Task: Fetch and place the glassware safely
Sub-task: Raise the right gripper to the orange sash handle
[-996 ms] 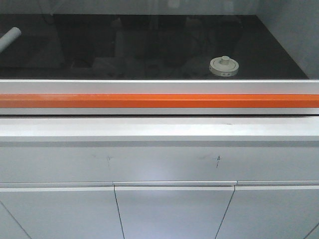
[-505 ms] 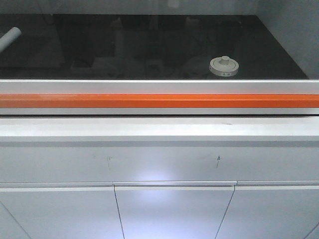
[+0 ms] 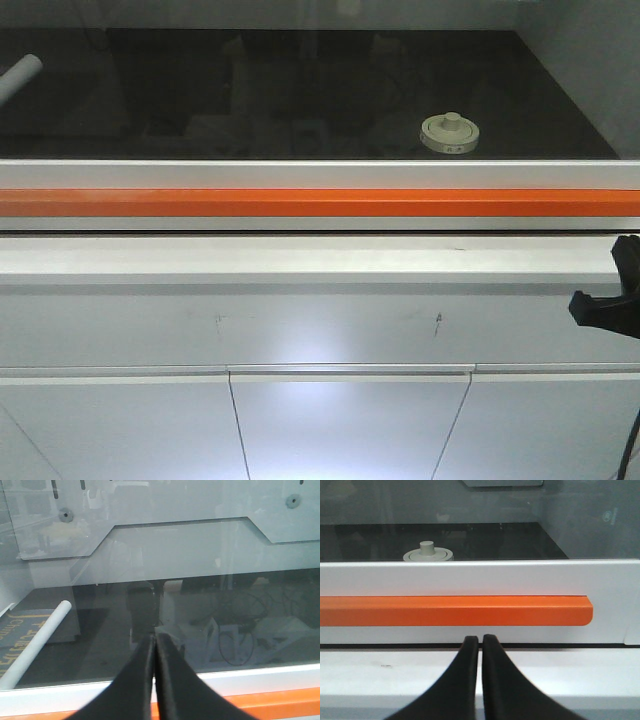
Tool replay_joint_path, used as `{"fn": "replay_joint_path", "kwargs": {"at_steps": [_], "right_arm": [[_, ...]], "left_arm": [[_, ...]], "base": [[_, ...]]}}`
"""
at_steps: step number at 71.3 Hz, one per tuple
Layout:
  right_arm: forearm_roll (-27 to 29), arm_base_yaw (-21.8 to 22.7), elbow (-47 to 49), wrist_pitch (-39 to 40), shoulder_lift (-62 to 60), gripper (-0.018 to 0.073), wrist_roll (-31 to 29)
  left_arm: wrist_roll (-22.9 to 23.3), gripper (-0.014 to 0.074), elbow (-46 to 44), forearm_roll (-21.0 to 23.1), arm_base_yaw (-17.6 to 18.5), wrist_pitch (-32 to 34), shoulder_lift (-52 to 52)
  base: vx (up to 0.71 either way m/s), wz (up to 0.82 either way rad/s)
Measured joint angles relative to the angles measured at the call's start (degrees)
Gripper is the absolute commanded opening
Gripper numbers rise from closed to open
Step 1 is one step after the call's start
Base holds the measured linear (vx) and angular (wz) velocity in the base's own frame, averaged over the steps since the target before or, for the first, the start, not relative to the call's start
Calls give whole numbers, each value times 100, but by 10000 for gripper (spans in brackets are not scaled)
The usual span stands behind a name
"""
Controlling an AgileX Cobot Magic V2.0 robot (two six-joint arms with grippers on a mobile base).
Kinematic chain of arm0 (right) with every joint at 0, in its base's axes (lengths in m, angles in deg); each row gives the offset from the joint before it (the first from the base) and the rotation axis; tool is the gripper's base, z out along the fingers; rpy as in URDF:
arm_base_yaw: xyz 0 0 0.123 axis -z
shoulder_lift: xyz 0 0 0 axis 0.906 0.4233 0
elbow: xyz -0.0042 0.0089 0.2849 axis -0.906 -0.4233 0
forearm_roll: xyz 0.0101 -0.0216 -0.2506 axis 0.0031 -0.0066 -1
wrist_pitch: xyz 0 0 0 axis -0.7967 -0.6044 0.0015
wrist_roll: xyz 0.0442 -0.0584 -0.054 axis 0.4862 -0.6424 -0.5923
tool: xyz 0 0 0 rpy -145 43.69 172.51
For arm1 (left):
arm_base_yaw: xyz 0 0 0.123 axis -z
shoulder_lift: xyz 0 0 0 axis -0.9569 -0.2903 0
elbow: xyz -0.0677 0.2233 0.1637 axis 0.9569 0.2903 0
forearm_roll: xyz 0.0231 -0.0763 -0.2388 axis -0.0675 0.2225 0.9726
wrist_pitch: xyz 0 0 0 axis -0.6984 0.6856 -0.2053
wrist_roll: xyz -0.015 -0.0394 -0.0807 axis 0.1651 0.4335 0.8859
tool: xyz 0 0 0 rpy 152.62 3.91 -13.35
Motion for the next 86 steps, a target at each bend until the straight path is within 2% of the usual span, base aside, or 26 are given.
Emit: {"fn": "replay_joint_path", "kwargs": {"at_steps": [13, 25, 58, 86], "right_arm": [[-128, 0, 0, 1586, 1287, -1, 0], [-149, 0, 103, 2394, 2390, -1, -186], [-153, 0, 1049, 2671, 3696, -1, -294], [-153, 0, 1185, 2689, 4239, -1, -318]], "left_arm": [[-2, -7, 0, 0, 0, 0, 0], [-2, -7, 0, 0, 0, 10, 0], [-2, -7, 0, 0, 0, 95, 0], [-2, -7, 0, 0, 0, 95, 0]], "base": [[0, 0], [0, 0], [0, 0], [0, 0]]}}
